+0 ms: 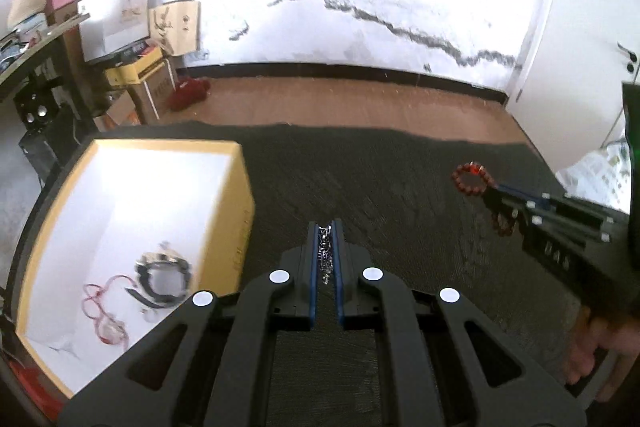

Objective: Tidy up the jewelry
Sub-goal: 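Carry the chain into the box and open the left gripper while the right gripper carries the bracelet over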

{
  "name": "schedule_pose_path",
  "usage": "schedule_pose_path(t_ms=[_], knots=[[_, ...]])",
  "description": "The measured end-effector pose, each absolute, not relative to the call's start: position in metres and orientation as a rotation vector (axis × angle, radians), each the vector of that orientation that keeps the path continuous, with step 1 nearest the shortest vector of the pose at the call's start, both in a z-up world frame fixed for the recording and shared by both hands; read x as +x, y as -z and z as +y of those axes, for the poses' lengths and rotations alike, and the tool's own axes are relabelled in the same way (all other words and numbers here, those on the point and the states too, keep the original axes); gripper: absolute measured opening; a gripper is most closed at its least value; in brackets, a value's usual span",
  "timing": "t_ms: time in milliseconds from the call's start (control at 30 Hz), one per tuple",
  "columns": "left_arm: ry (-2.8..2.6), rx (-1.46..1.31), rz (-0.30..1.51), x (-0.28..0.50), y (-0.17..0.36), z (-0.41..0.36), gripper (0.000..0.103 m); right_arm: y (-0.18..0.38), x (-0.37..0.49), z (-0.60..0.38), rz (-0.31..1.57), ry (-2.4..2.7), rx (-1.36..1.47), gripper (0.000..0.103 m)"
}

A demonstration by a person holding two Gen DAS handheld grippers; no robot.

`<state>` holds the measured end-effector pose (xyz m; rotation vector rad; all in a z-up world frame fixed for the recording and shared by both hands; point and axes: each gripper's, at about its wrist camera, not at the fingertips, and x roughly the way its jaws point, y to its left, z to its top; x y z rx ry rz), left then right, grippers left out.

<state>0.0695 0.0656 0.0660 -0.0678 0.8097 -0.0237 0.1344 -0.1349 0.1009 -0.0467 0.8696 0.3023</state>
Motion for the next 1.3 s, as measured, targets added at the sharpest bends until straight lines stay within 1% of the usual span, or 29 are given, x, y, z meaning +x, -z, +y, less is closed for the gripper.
schedule_pose_path(t_ms=[133,300,467,600,733,1000,1100,1300], knots=[[-0.006,-0.073,0.775,0.059,-0.089,0.093,0.007,-0.118,0.122,-0.101,0.845,-0.365,-0.062,0.008],[-0.067,-0.1,0.736,0.044,-0.11,0.144,0.006,-0.122,0.117,-0.061,0.841,-0.421,-0.09,0.008],[-0.152,-0.124,0.716,0.035,-0.114,0.192,0.006,-0.118,0.112,-0.03,0.848,-0.457,-0.114,0.008],[-0.217,-0.15,0.73,0.03,-0.104,0.231,0.006,-0.111,0.11,-0.003,0.855,-0.484,-0.135,0.008],[-0.247,-0.153,0.765,0.028,-0.086,0.25,0.006,-0.105,0.109,0.014,0.863,-0.501,-0.155,0.008],[-0.248,-0.184,0.945,0.047,-0.009,0.264,0.006,-0.095,0.107,0.036,0.88,-0.524,-0.178,0.008],[-0.254,-0.178,0.975,0.047,0.004,0.263,0.006,-0.093,0.107,0.04,0.883,-0.533,-0.182,0.008],[-0.257,-0.156,0.984,0.043,0.006,0.262,0.007,-0.092,0.104,0.041,0.884,-0.54,-0.185,0.008]])
